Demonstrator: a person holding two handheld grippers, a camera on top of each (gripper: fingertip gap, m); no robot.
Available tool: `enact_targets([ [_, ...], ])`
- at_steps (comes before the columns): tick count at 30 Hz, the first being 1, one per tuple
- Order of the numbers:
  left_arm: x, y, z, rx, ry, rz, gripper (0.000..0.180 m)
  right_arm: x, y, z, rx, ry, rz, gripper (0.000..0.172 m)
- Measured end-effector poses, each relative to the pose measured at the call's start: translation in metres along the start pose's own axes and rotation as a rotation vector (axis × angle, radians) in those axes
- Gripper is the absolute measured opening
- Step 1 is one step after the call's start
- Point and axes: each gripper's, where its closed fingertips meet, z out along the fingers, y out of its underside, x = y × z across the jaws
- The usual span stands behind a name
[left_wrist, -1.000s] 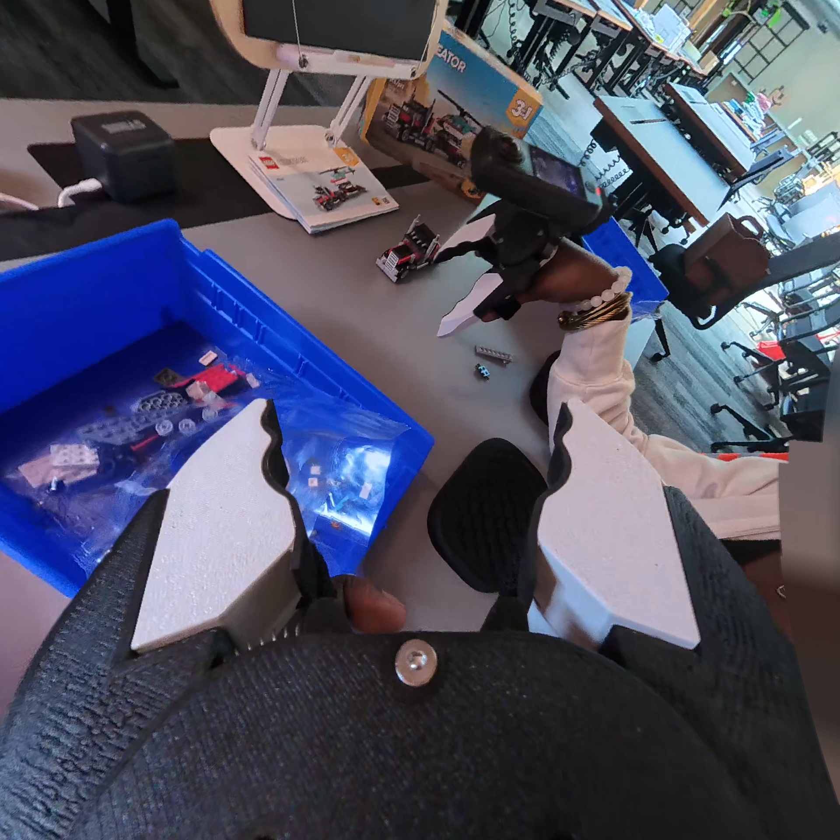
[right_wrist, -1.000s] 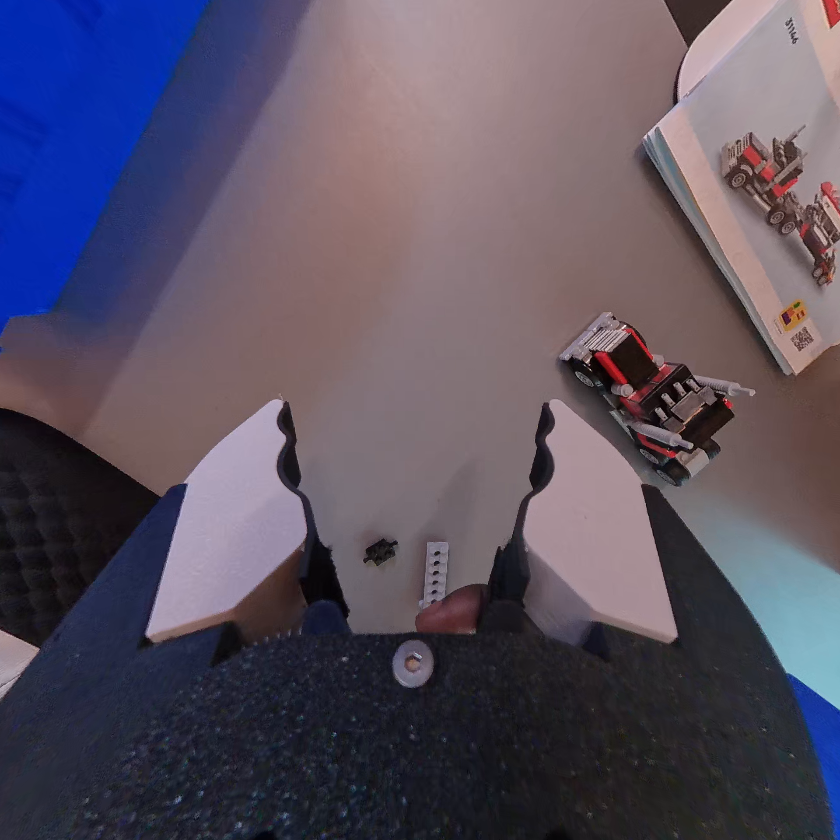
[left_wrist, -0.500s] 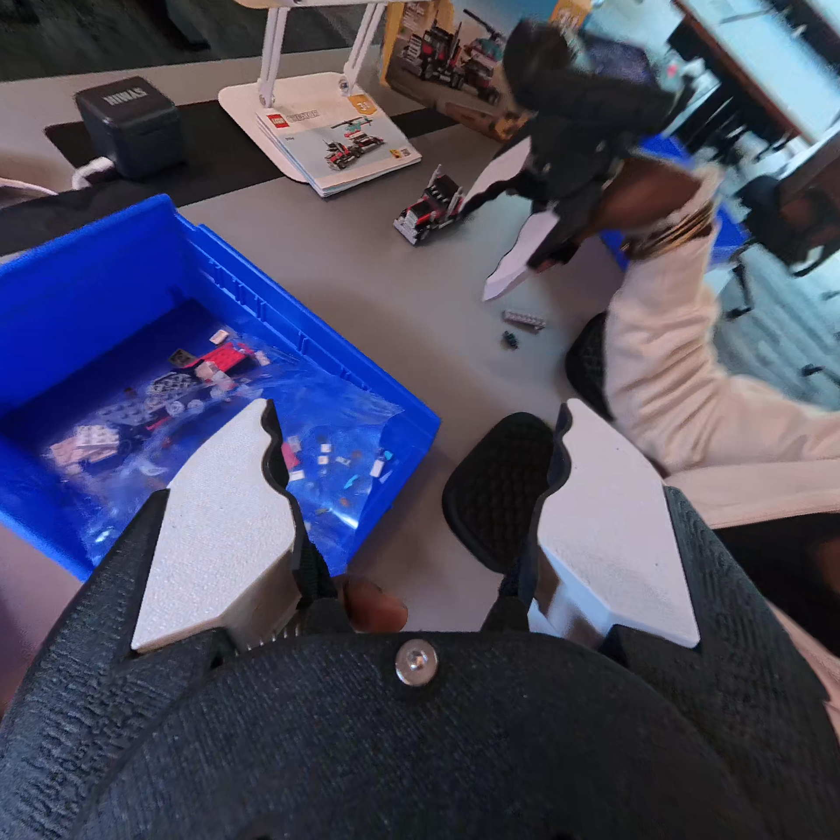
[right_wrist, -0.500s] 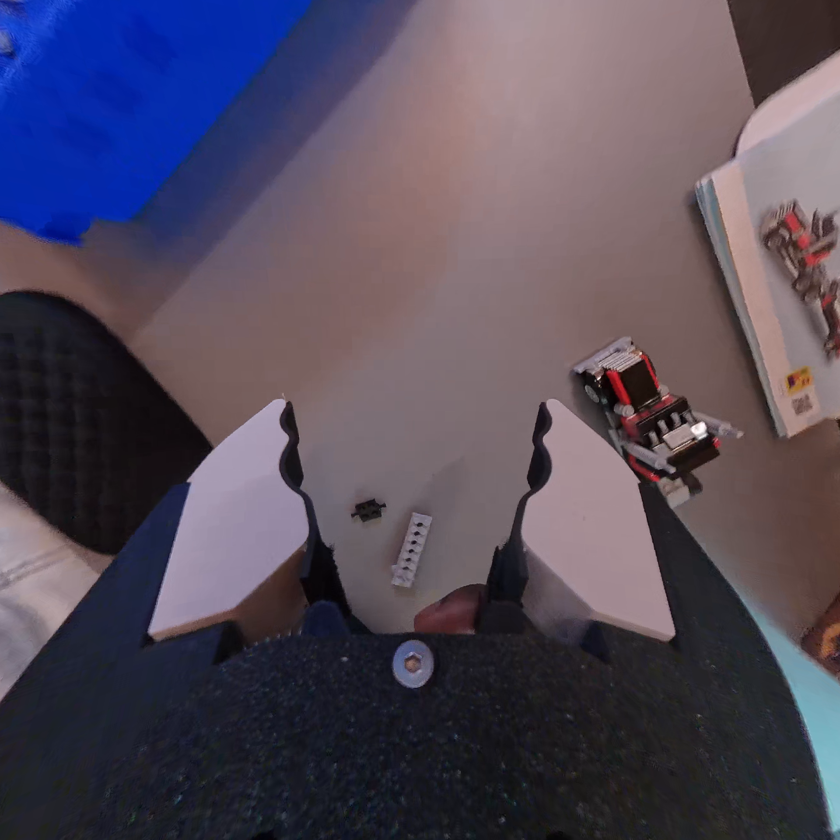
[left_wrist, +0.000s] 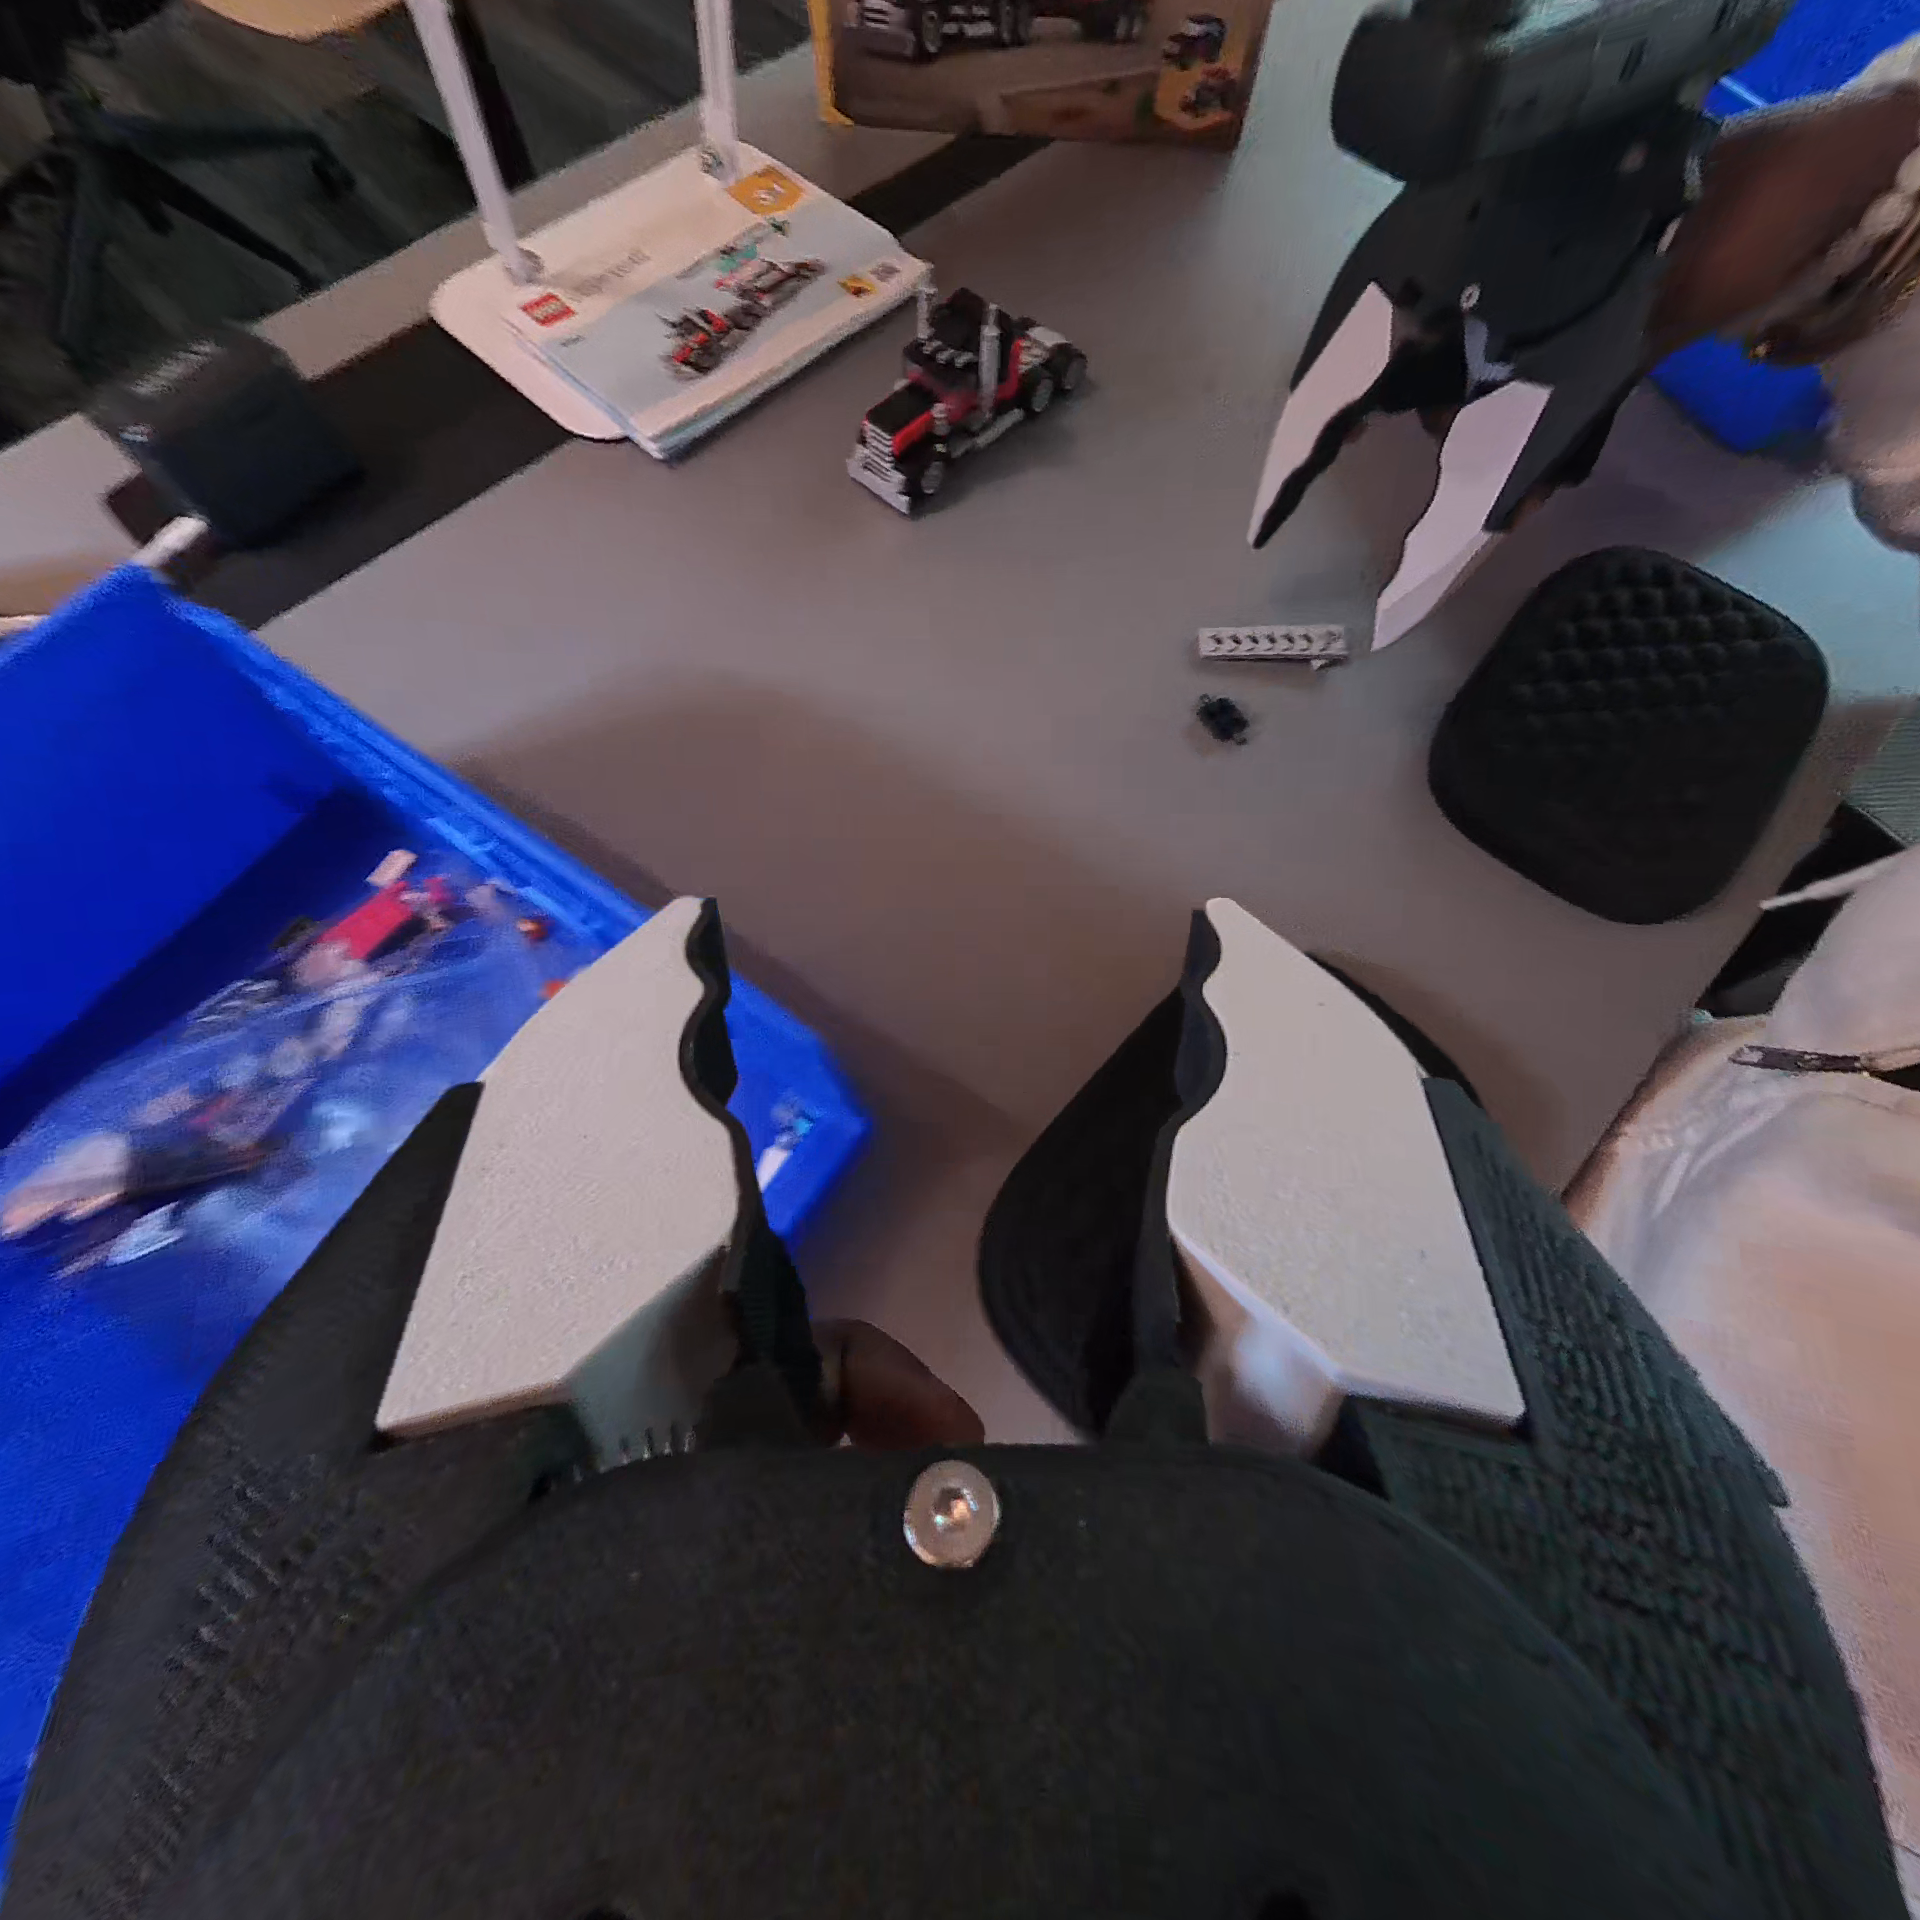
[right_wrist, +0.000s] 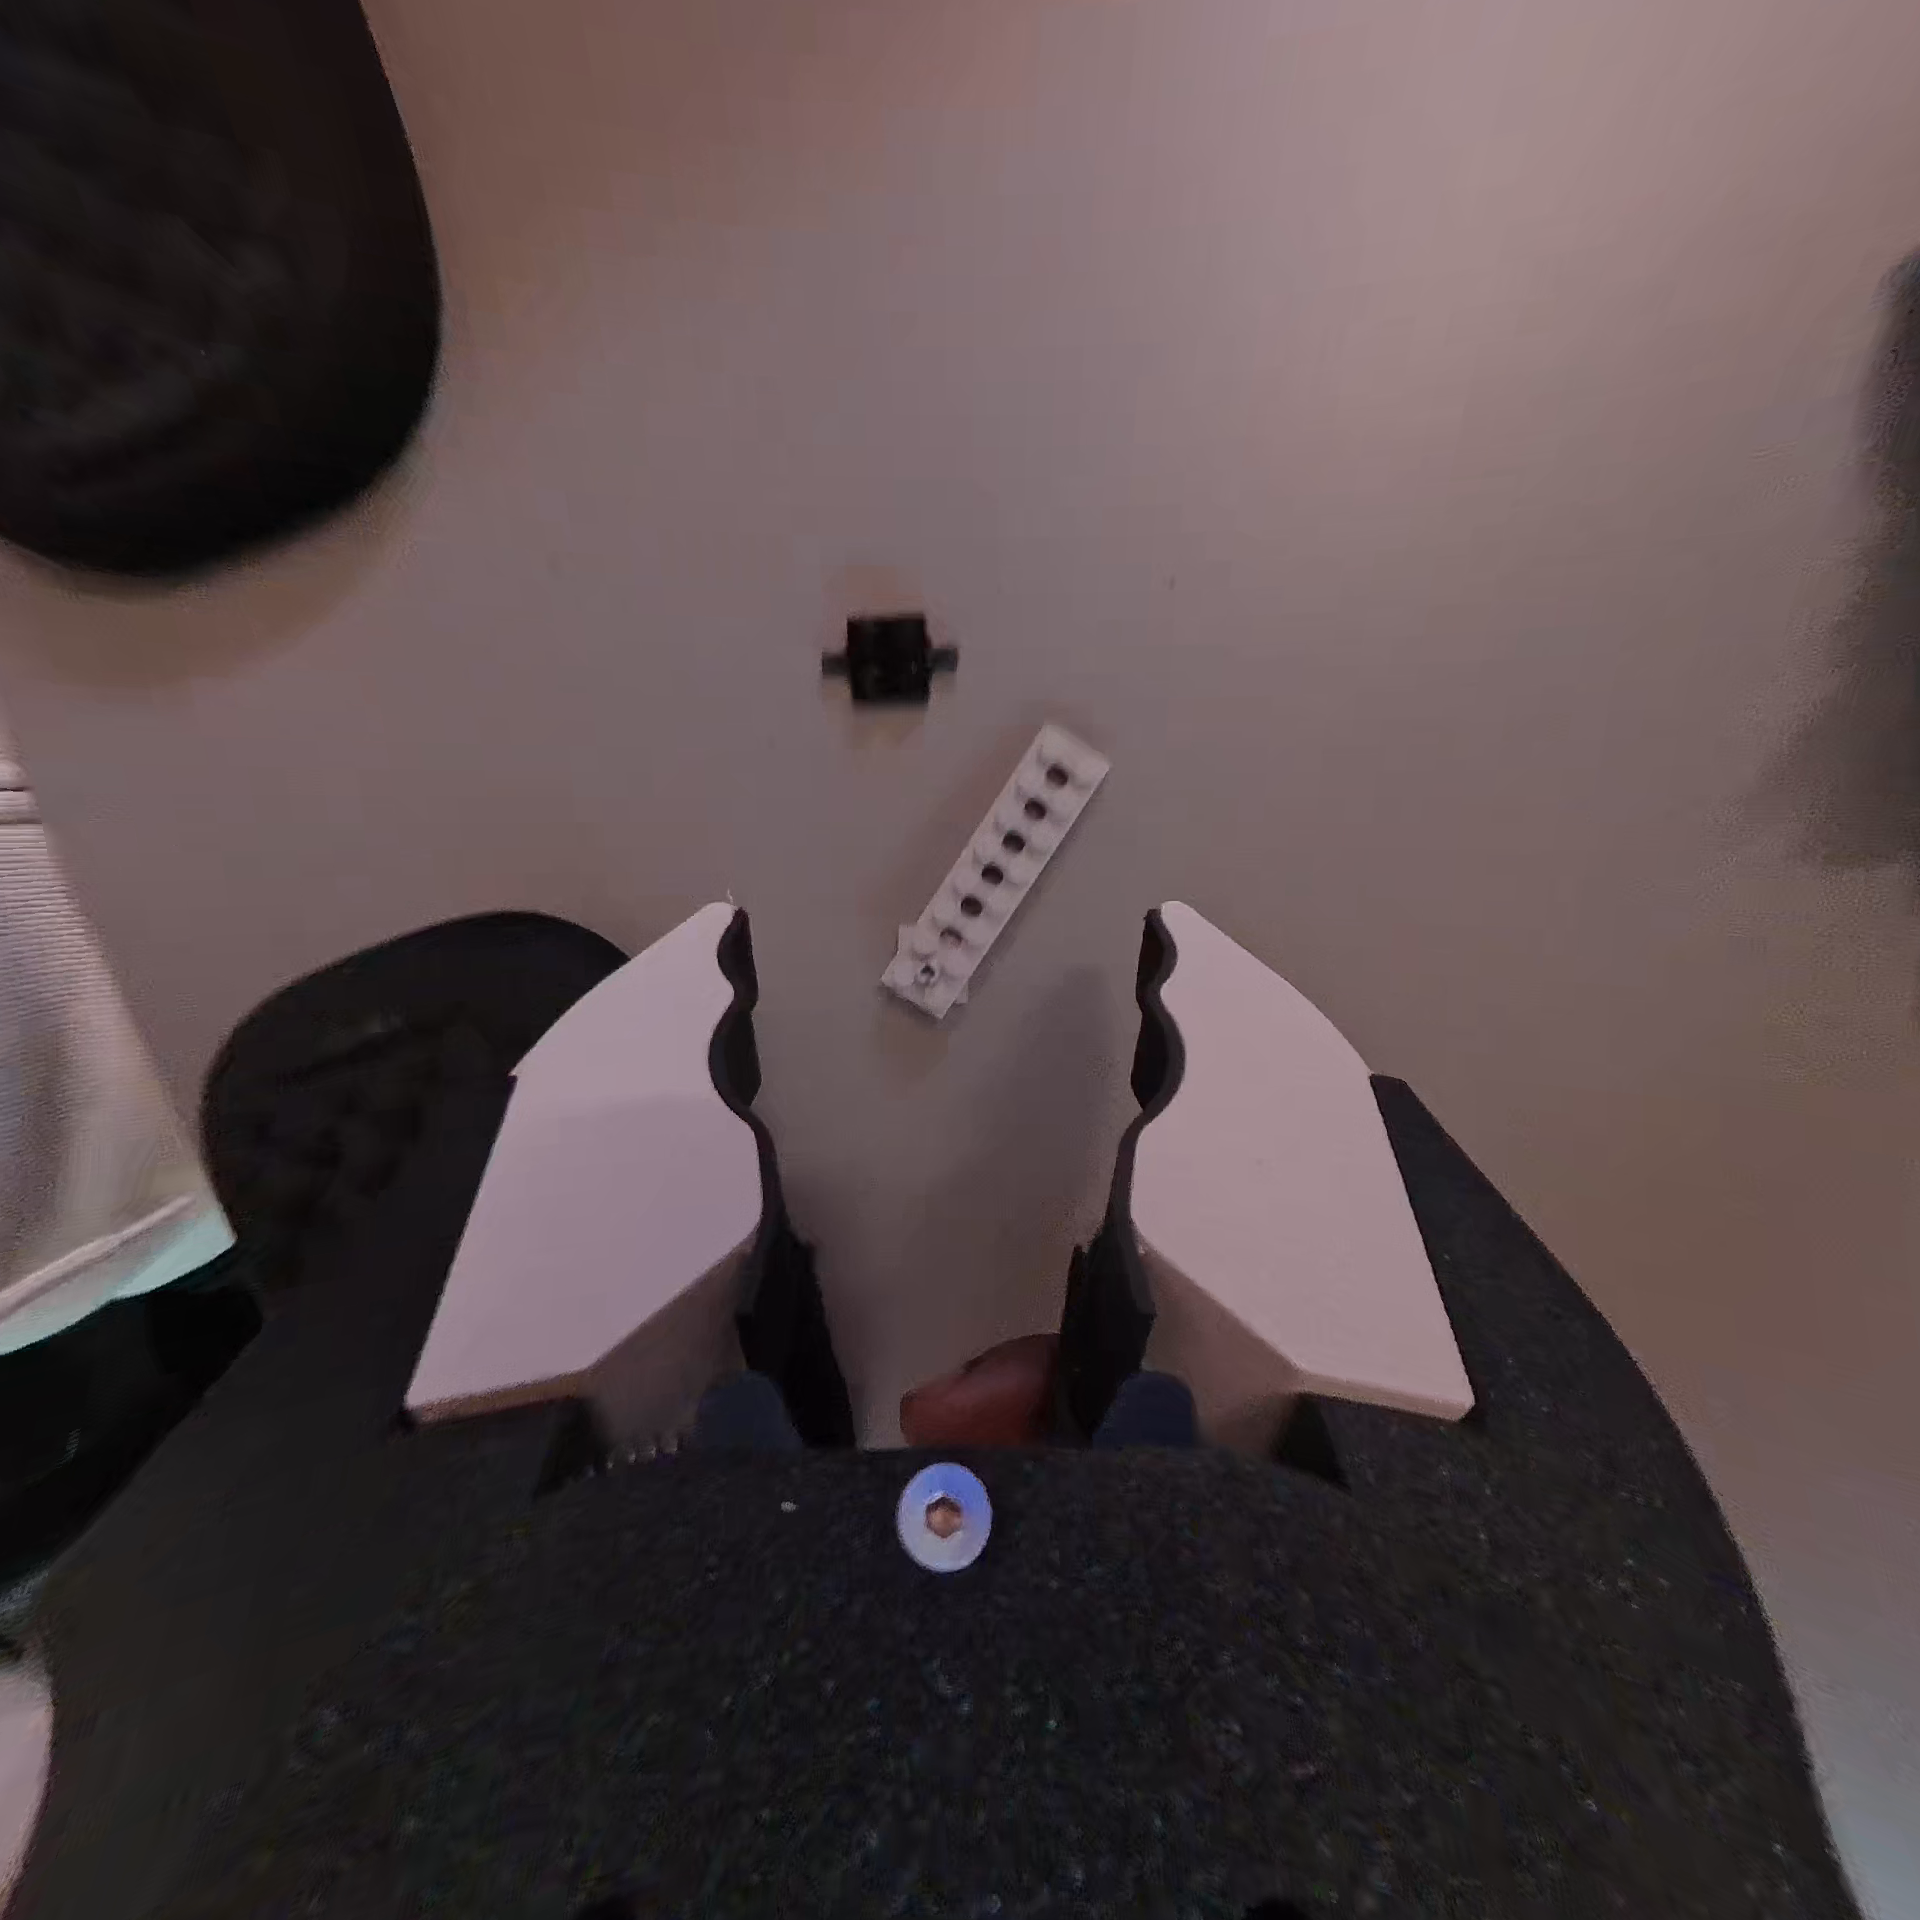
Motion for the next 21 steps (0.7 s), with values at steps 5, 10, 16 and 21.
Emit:
enact_targets([
  [5,0.046,0.007,0.044,-0.031,0.053,0.034,0.078,0.0,0.029,0.017,0.022,0.128,0.001,0.056],
  [10,0.081,0.015,0.083,-0.07,0.113,0.076,0.076,0.0,0.021,0.022,0.122,0.12,-0.014,0.017],
  [16,0.109,0.021,0.123,-0.084,0.198,0.209,0.07,-0.012,0.011,0.01,0.22,0.03,-0.104,0.017],
  [21,0.125,0.01,0.153,-0.021,0.238,0.479,0.063,-0.035,0.006,0.005,0.177,-0.059,-0.281,0.017],
])
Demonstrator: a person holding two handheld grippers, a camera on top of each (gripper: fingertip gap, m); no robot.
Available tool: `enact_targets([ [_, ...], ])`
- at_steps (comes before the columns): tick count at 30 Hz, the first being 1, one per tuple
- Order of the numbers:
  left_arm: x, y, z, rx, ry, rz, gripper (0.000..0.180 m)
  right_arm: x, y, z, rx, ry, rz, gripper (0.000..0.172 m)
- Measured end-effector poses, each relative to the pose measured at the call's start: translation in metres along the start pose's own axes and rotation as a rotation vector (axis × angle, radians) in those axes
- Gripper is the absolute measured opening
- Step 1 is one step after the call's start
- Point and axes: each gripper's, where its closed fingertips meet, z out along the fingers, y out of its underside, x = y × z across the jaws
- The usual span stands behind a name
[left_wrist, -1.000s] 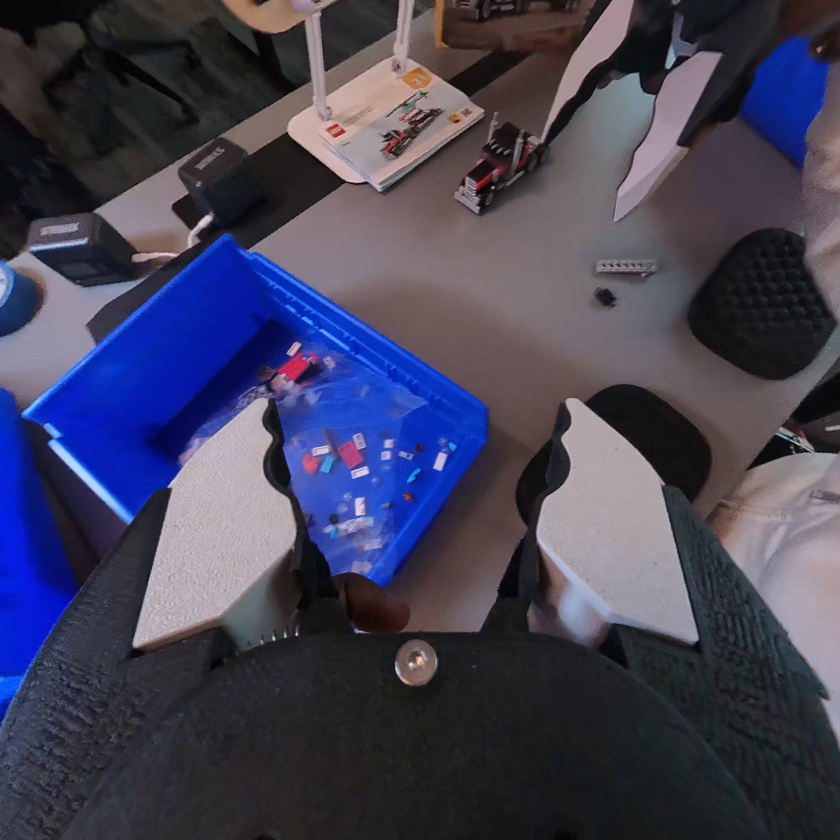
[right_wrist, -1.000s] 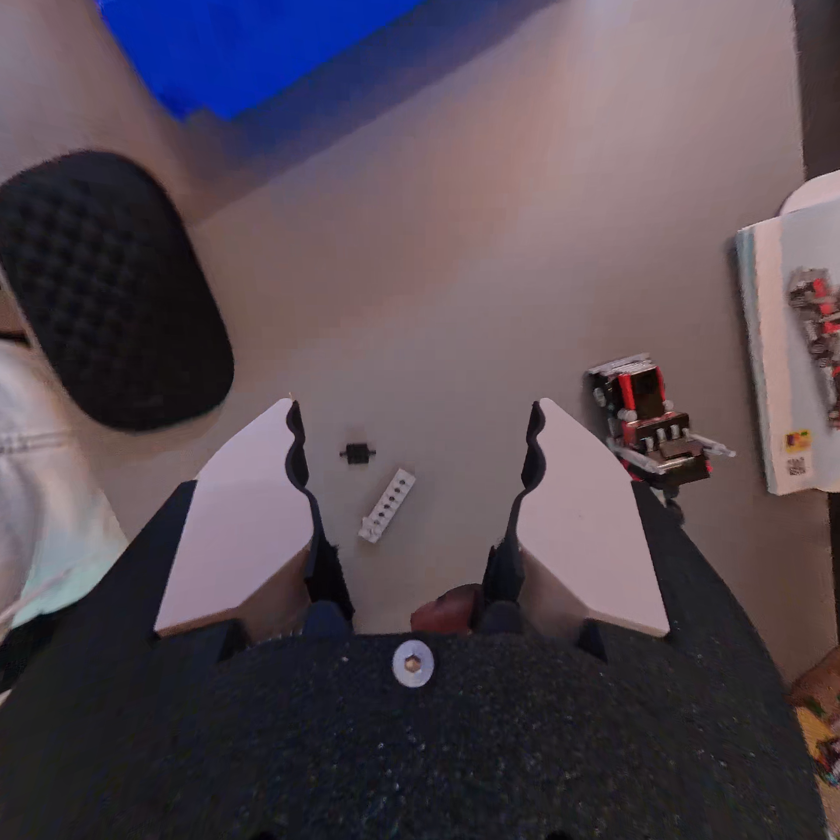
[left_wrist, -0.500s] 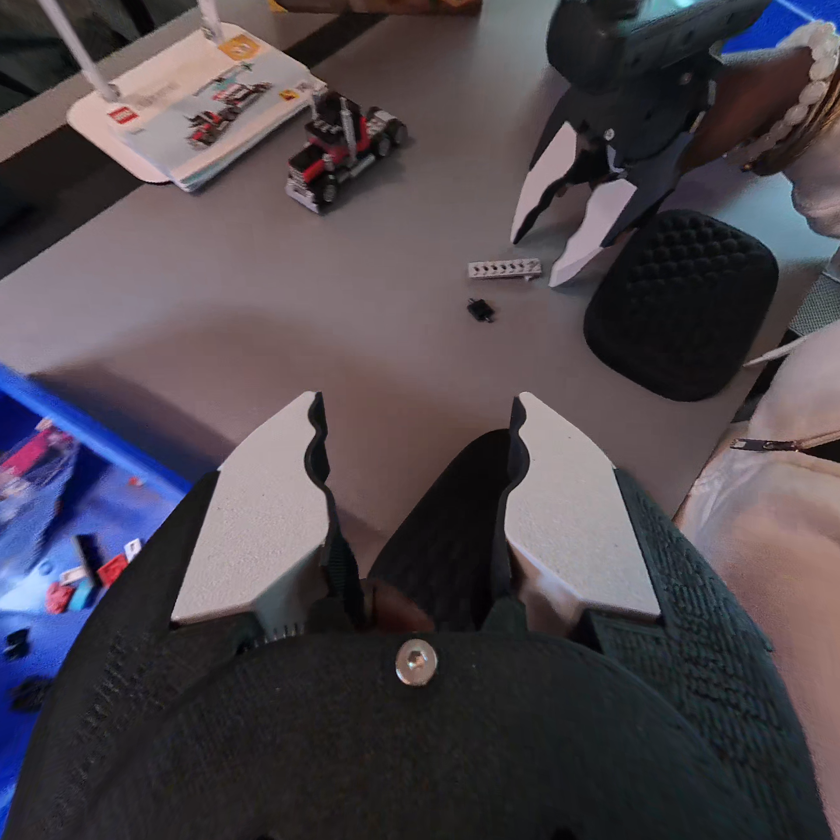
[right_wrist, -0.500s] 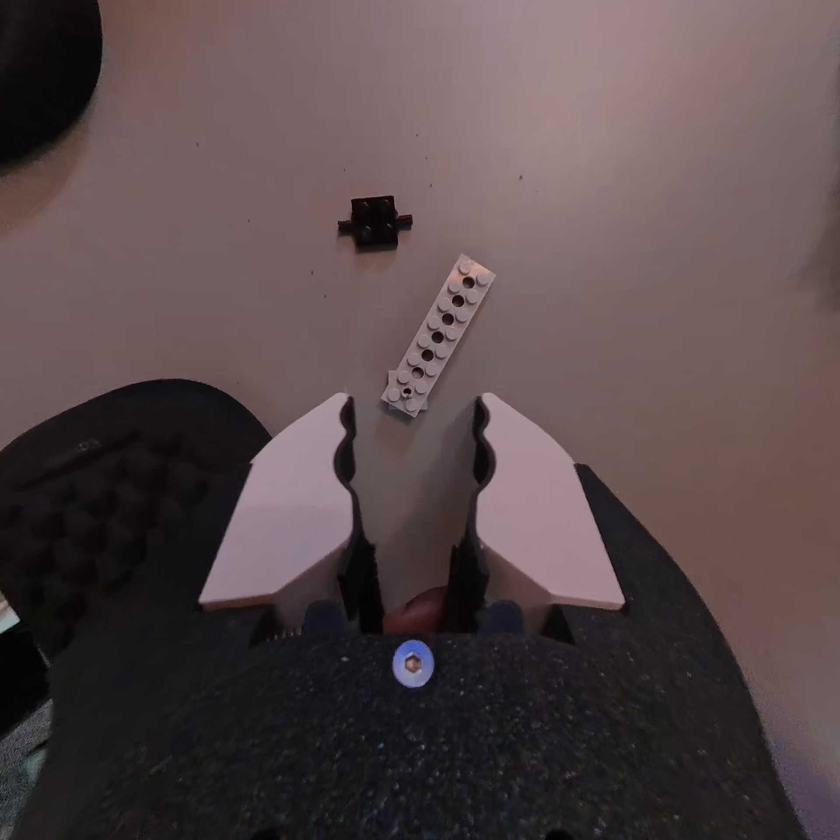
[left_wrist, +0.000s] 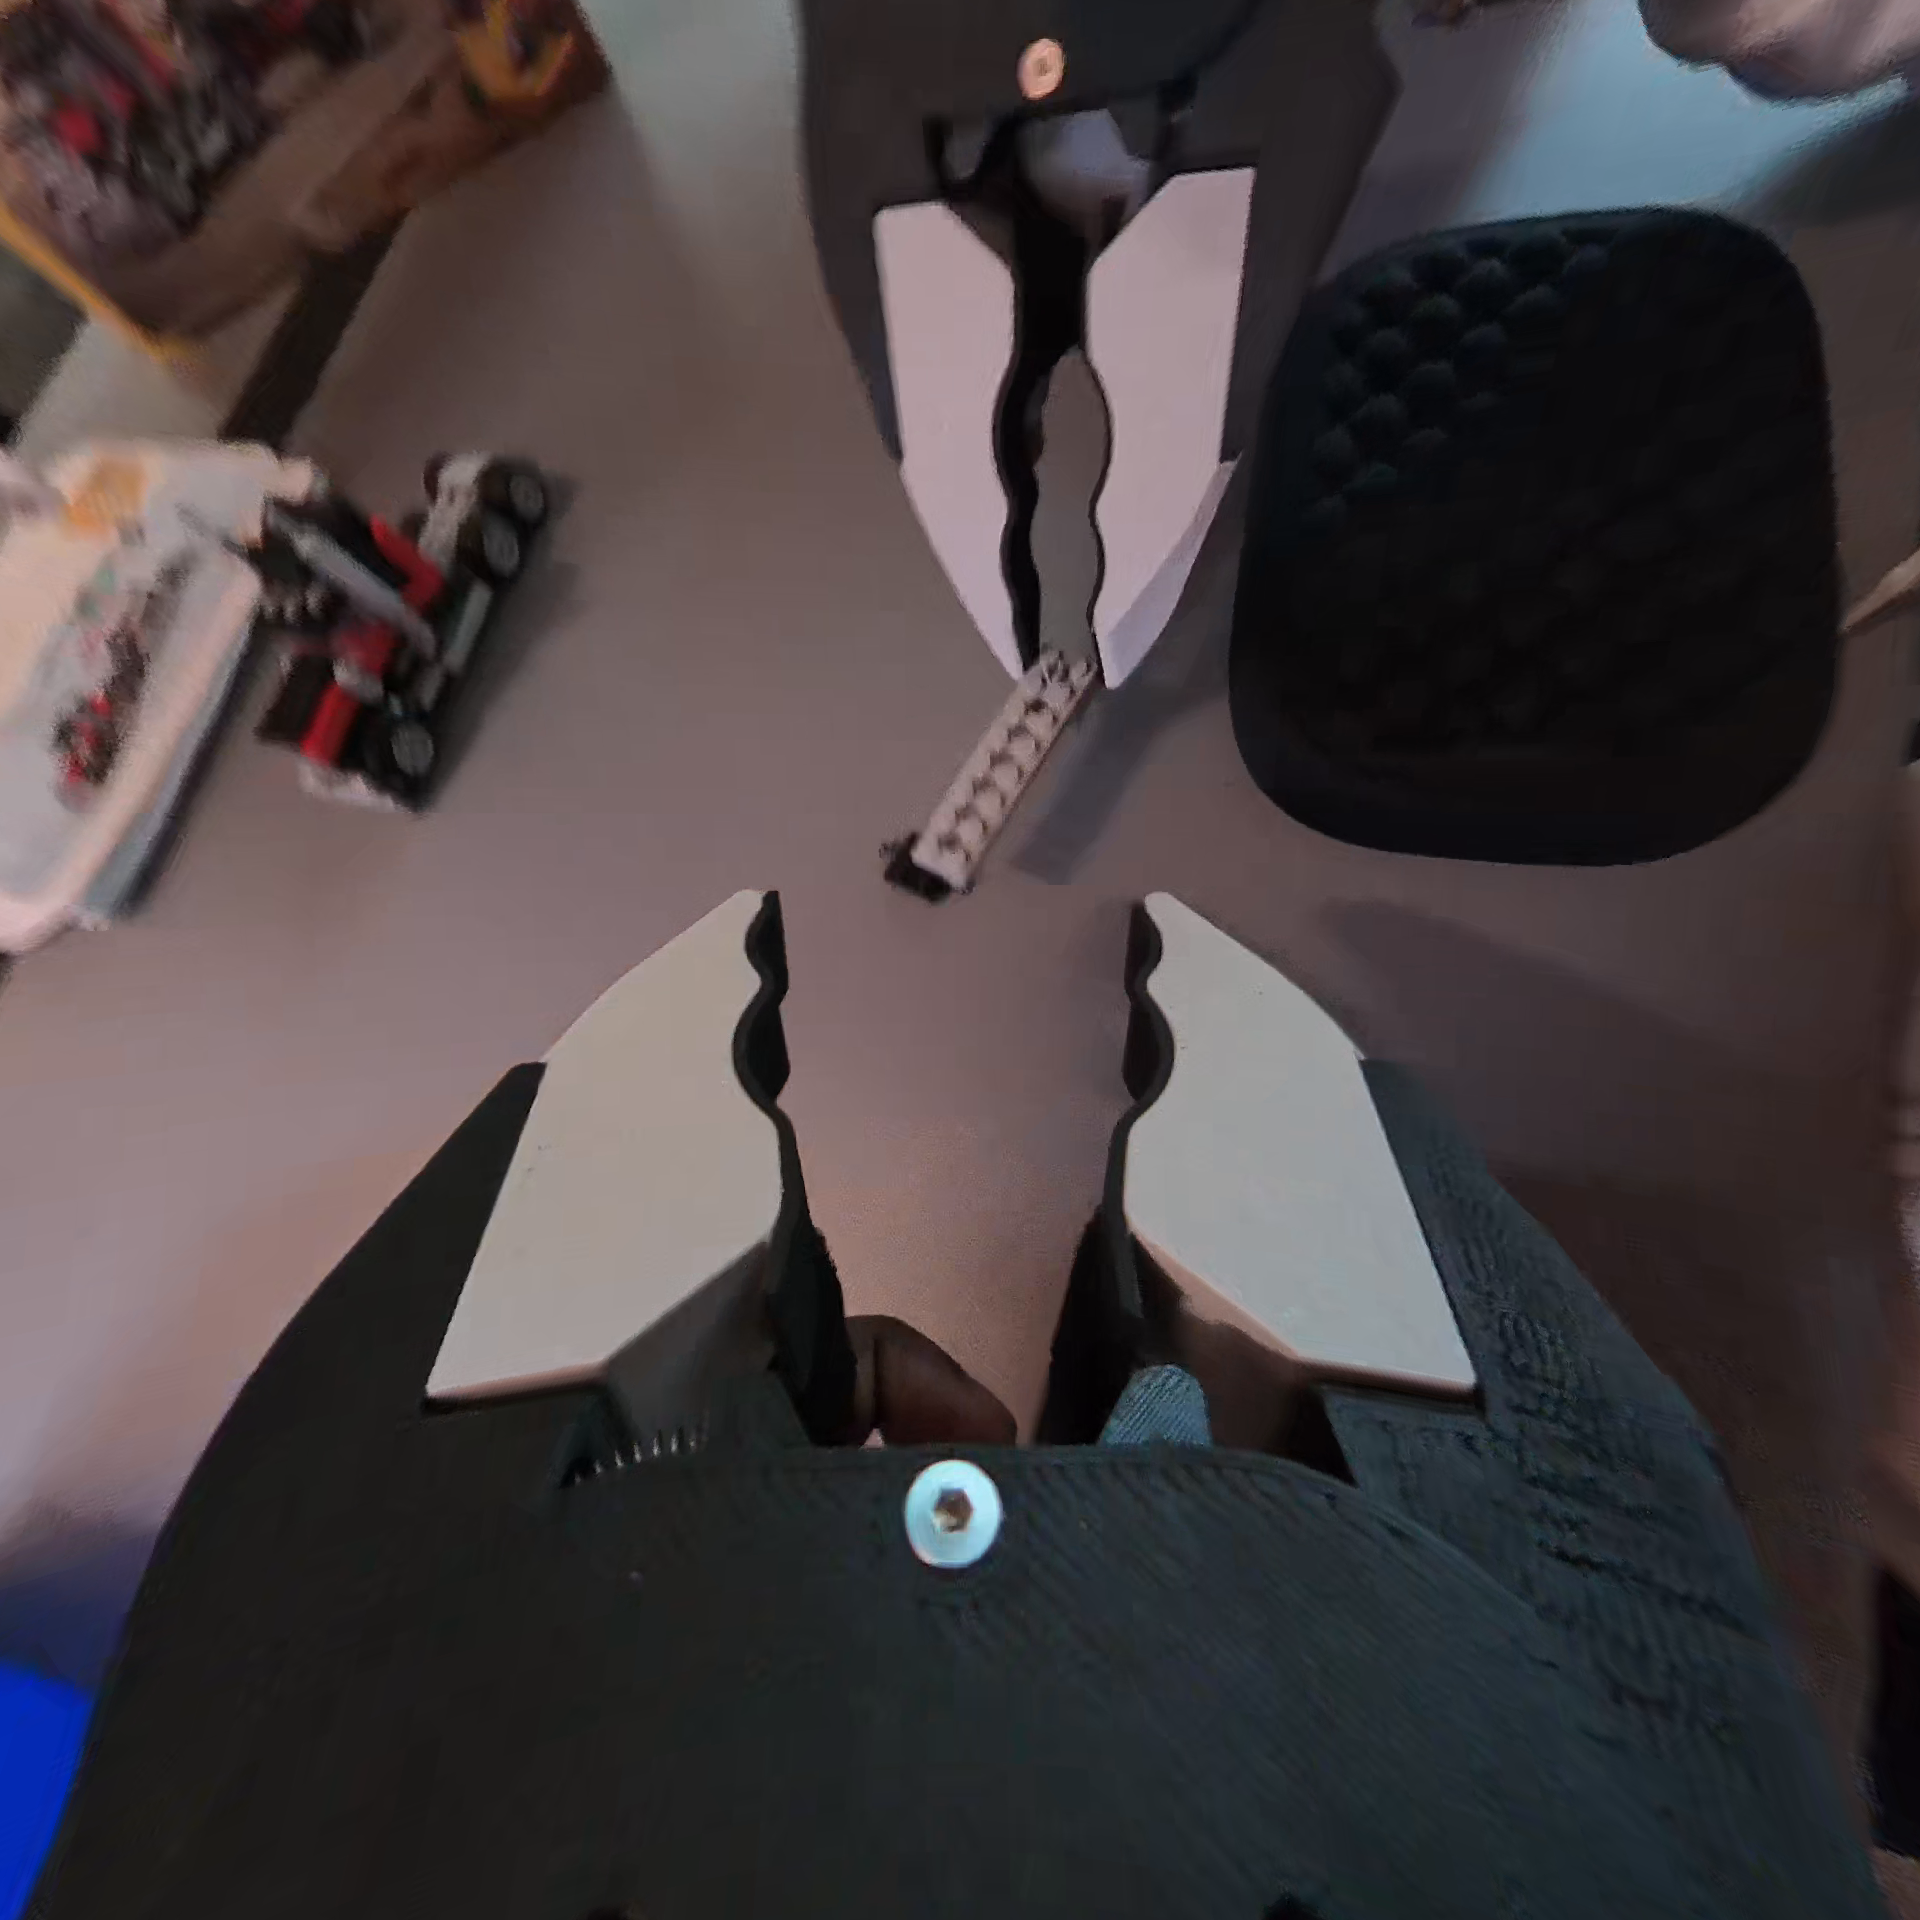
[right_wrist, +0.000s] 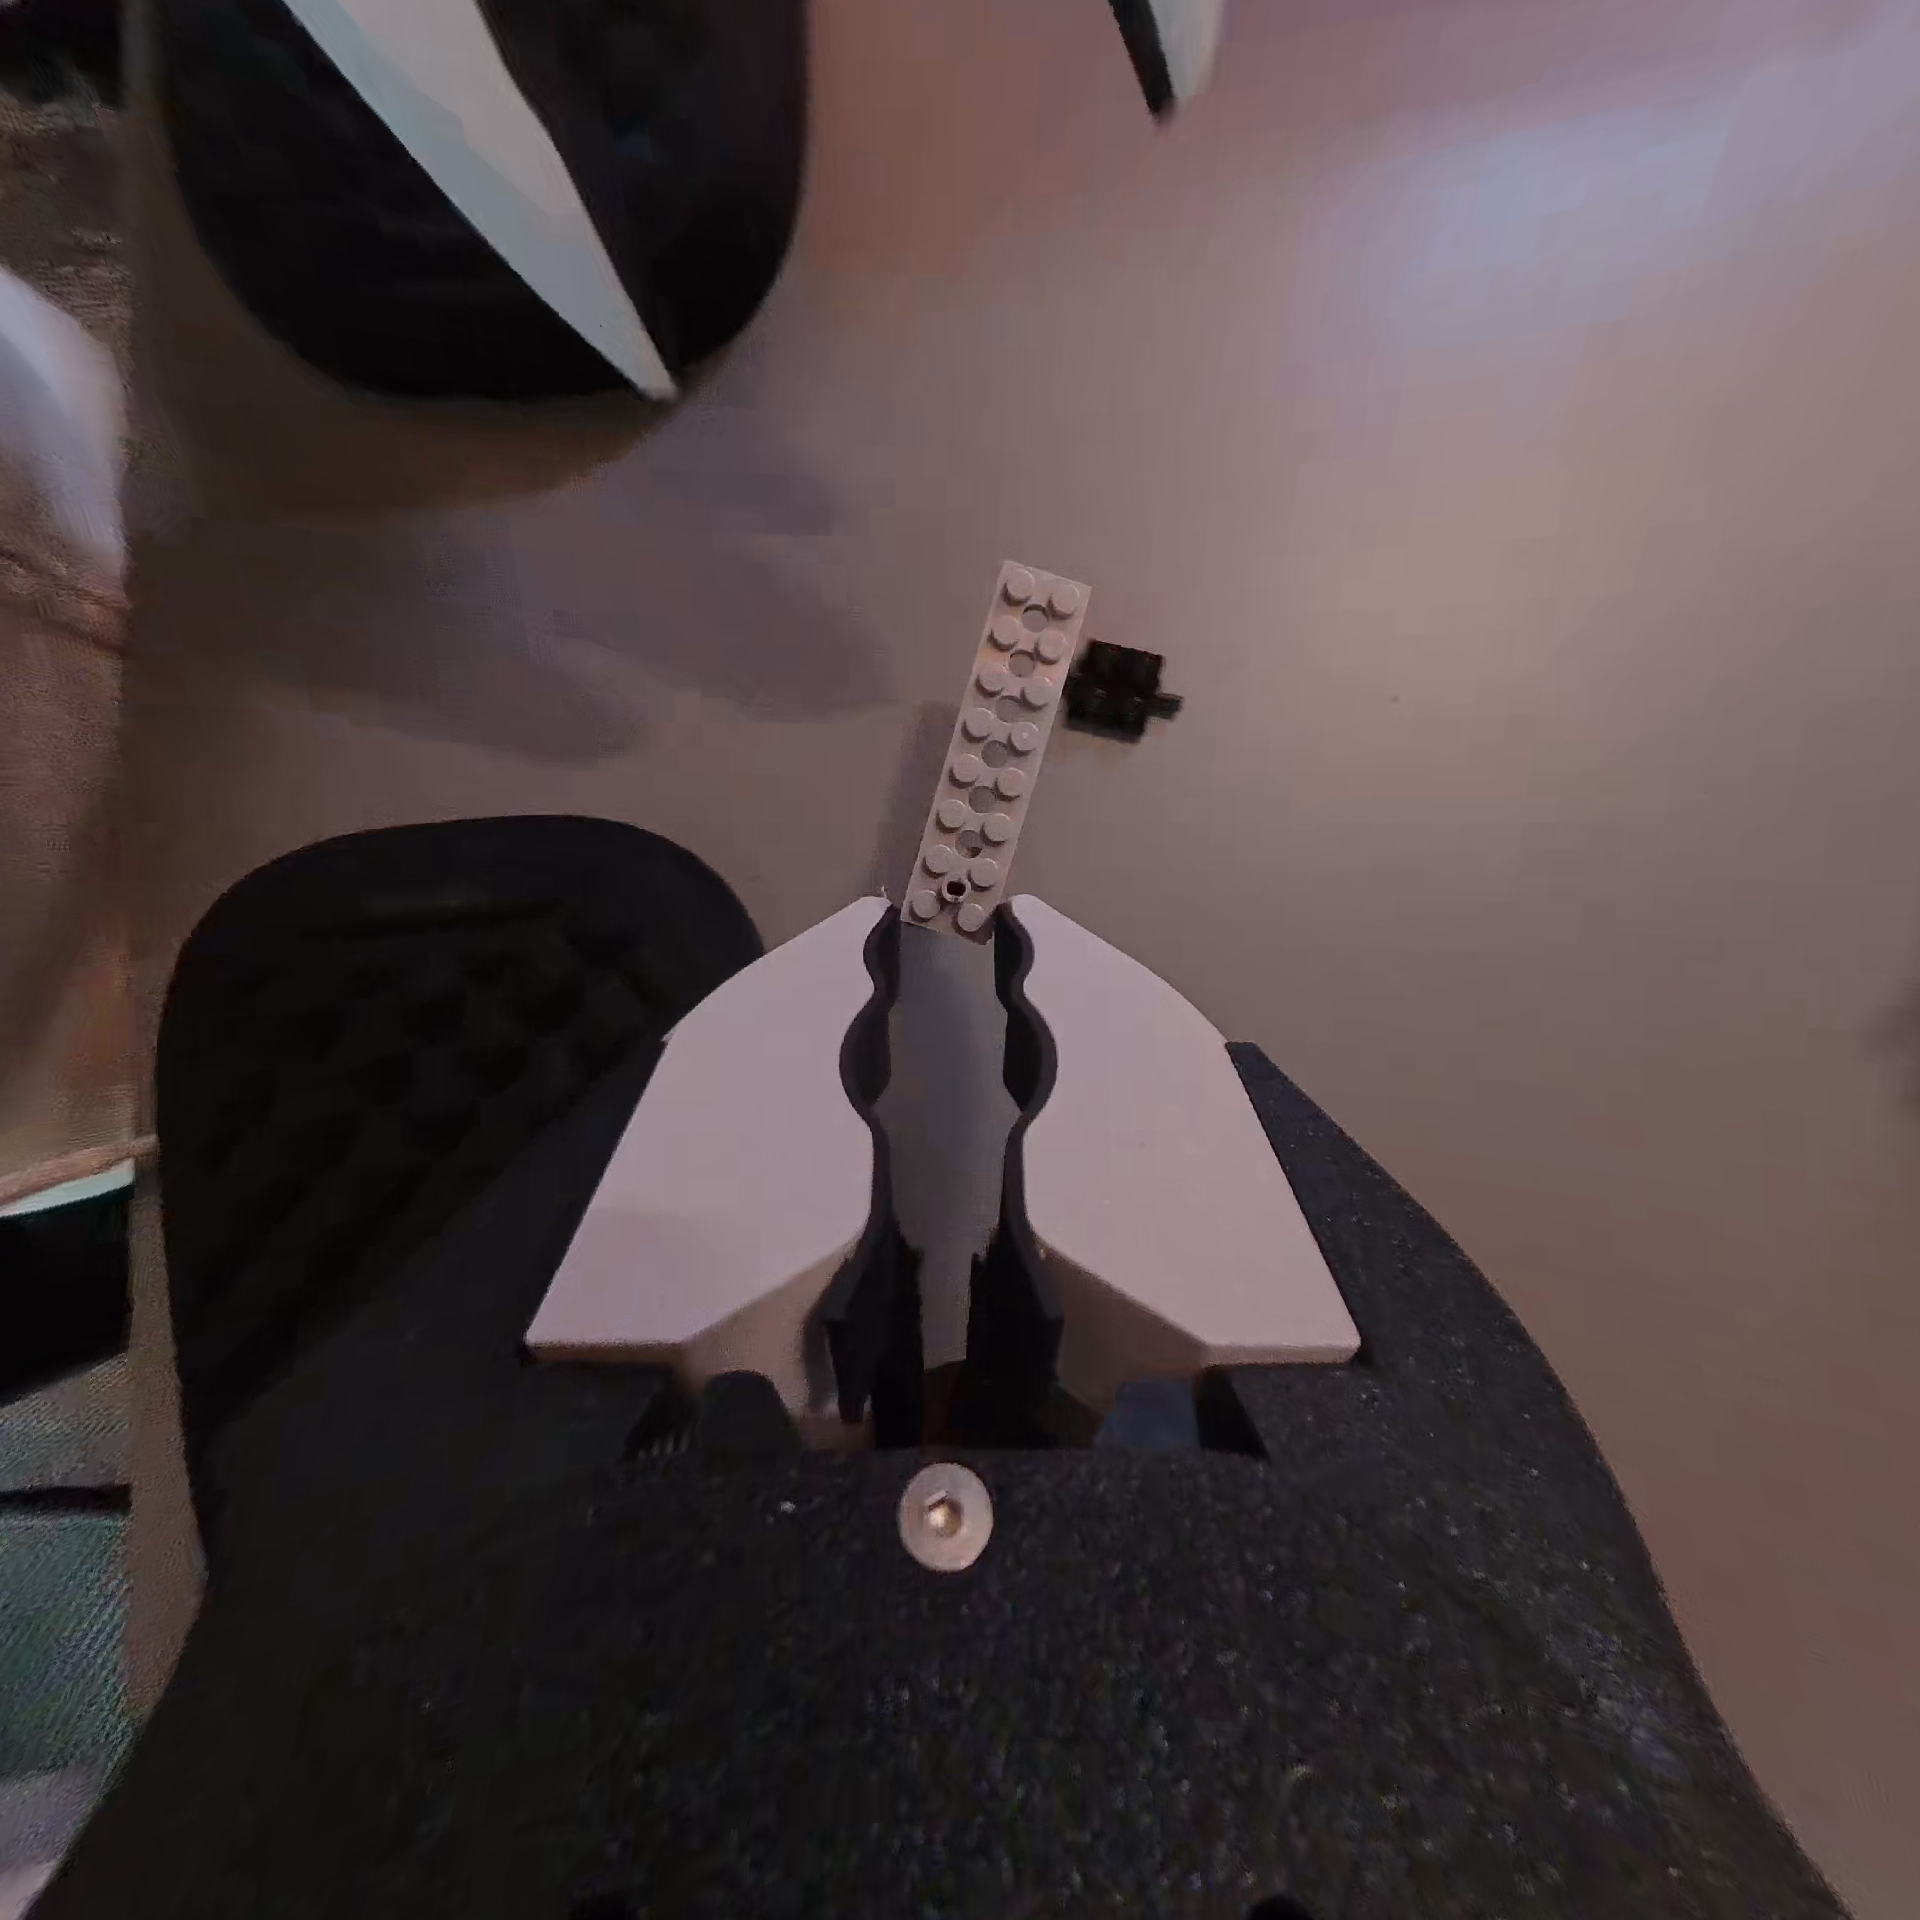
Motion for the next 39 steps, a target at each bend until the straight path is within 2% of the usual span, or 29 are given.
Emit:
enact_targets([
  [2,0.002,-0.005,0.011,0.003,-0.015,0.135,0.057,-0.006,-0.006,0.002,0.0,-0.058,0.003,0.017],
  [7,0.001,0.009,0.03,-0.117,-0.134,0.452,0.043,-0.008,-0.026,0.0,0.064,-0.13,0.026,0.017],
  [9,0.003,0.011,0.033,-0.119,-0.168,0.498,0.035,-0.009,-0.036,-0.002,0.103,-0.154,0.025,0.017],
  [11,0.0,0.01,0.034,-0.105,-0.216,0.505,0.014,-0.01,-0.045,-0.005,0.149,-0.169,0.023,0.016],
  [13,-0.005,0.012,0.032,-0.103,-0.248,0.46,0.013,-0.003,-0.05,-0.005,0.175,-0.136,0.035,0.016],
  [15,-0.01,0.013,0.029,-0.064,-0.245,0.288,0.011,0.008,-0.06,-0.008,0.257,-0.073,0.062,0.018],
  [17,-0.014,0.005,0.023,0.071,-0.183,0.008,0.005,0.017,-0.077,-0.015,0.405,-0.005,0.084,0.036],
  [19,-0.02,-0.01,0.012,0.267,-0.088,-0.29,0.005,0.026,-0.091,-0.023,0.546,0.078,0.132,0.045],
  [20,-0.024,-0.017,0.005,0.361,-0.049,-0.399,0.005,0.029,-0.098,-0.027,0.619,0.106,0.163,0.046],
  [22,-0.035,-0.022,-0.004,0.468,-0.074,-0.486,0.005,0.029,-0.112,-0.033,0.758,0.136,0.237,0.045],
  [26,-0.043,-0.022,-0.006,0.489,-0.226,-0.419,0.005,0.033,-0.124,-0.037,0.918,0.19,0.421,0.041],
  [29,-0.043,-0.022,-0.005,0.482,-0.317,-0.355,0.005,0.035,-0.125,-0.042,0.98,0.259,0.471,0.031],
  [34,-0.049,-0.021,-0.01,0.433,-0.492,-0.186,0.005,0.036,-0.123,-0.043,0.997,0.268,0.514,0.023],
  [37,-0.052,-0.019,-0.014,0.426,-0.542,-0.152,0.005,0.037,-0.123,-0.045,0.995,0.271,0.508,0.028],
  [39,-0.051,-0.02,-0.015,0.438,-0.542,-0.134,0.005,0.034,-0.125,-0.043,0.994,0.208,0.52,0.028],
])
